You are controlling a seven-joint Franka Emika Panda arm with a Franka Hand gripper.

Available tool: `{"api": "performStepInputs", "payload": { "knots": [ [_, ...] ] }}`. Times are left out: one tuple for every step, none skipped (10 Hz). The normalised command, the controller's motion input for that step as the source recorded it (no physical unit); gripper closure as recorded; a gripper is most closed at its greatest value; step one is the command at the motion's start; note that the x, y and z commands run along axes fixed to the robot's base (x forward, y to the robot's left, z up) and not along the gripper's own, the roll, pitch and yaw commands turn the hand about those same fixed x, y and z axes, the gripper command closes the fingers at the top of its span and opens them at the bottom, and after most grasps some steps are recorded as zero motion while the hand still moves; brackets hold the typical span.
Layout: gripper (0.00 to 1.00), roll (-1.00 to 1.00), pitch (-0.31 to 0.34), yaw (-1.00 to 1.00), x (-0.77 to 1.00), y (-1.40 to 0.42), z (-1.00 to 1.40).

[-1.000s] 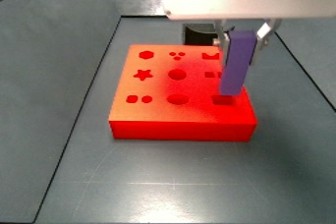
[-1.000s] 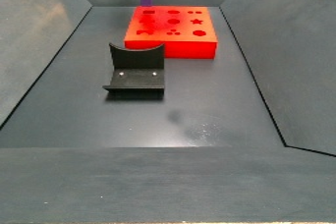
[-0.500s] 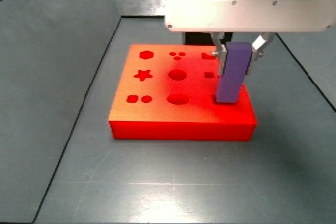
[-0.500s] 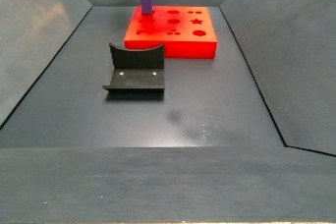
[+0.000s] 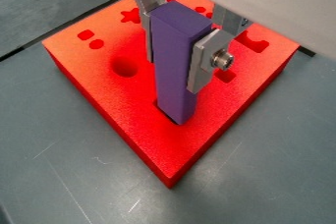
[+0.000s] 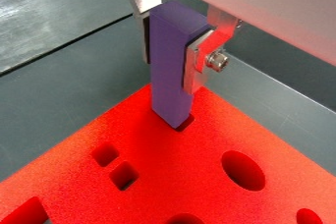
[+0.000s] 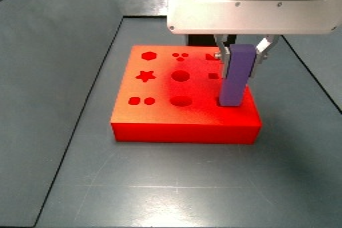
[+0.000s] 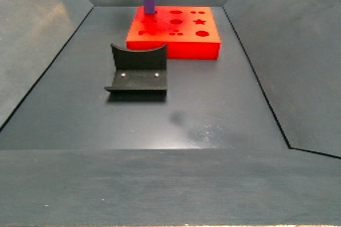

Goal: Pick up the rectangle object. Move up. Place the rectangle object on the fixture. Regrasp the rectangle object. Move to above the board. Insert the rectangle object.
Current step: Insert the rectangle object.

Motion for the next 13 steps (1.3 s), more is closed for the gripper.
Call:
{"api": "performStepInputs", "payload": {
  "knots": [
    [1.0,0.0,0.0,0.01,0.0,0.0,-0.38],
    [1.0,0.02,-0.02,0.0,0.0,0.0,-0.42],
    [1.0,0.0,-0.007,0.0,-0.01,0.0,-0.34],
    [1.0,0.0,-0.01,0.0,-0.03,0.0,-0.33],
    [1.0,0.0,-0.009,0.0,-0.09,0.03,-0.33],
    [1.0,0.0,-0.003,0.0,-0.1,0.03,-0.29],
    [1.0,0.0,0.0,0.0,-0.11,0.04,-0.29],
    [1.0,0.0,0.0,0.0,-0.16,0.06,-0.32],
    [1.0,-0.04,-0.021,0.0,-0.01,0.0,-0.39],
    [1.0,-0.06,-0.023,0.0,0.0,0.0,-0.44],
    [1.0,-0.04,-0.034,0.0,0.0,0.0,-0.49],
    [1.0,-0.04,-0.074,0.0,0.0,0.0,-0.61],
    [1.0,-0.06,-0.051,0.0,0.0,0.0,-0.46]
  ]
}}
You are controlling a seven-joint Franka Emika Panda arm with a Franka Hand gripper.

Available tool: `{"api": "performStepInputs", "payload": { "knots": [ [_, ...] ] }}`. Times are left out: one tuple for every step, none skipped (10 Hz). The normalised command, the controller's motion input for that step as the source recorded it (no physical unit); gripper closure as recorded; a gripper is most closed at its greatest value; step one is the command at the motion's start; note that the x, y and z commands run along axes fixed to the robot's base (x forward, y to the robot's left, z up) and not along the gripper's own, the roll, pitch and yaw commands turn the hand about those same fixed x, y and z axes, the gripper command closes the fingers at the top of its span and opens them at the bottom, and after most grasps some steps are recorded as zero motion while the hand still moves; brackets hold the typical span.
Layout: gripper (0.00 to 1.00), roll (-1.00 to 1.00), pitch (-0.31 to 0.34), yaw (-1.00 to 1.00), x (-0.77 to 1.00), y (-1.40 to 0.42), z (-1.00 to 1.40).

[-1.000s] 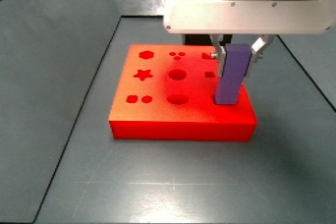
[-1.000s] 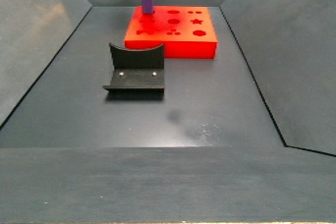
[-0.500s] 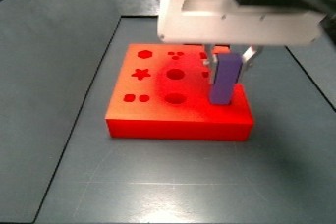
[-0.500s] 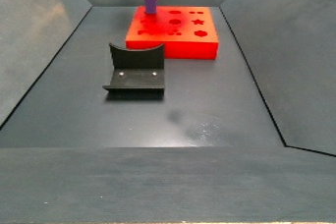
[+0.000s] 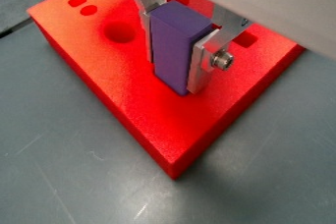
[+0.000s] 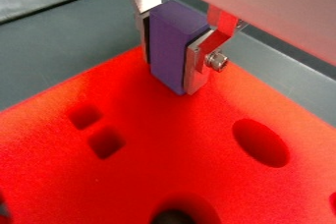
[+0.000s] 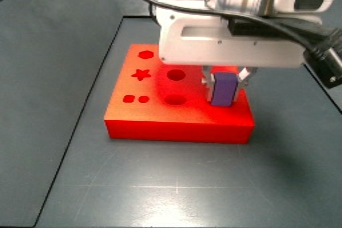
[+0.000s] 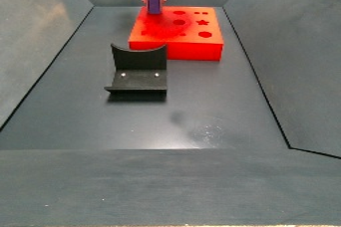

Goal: Pick up the rectangle object. Move up. Place the rectangle object on the fixture. Regrasp the rectangle object. Move to above the board. Insert the rectangle object.
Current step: Insert the rectangle object.

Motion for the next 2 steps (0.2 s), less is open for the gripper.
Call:
{"api": "performStepInputs", "payload": {
  "knots": [
    [1.0,0.03,0.0,0.0,0.0,-0.01,0.0],
    [1.0,0.0,0.0,0.0,0.0,0.0,0.0]
  ]
}}
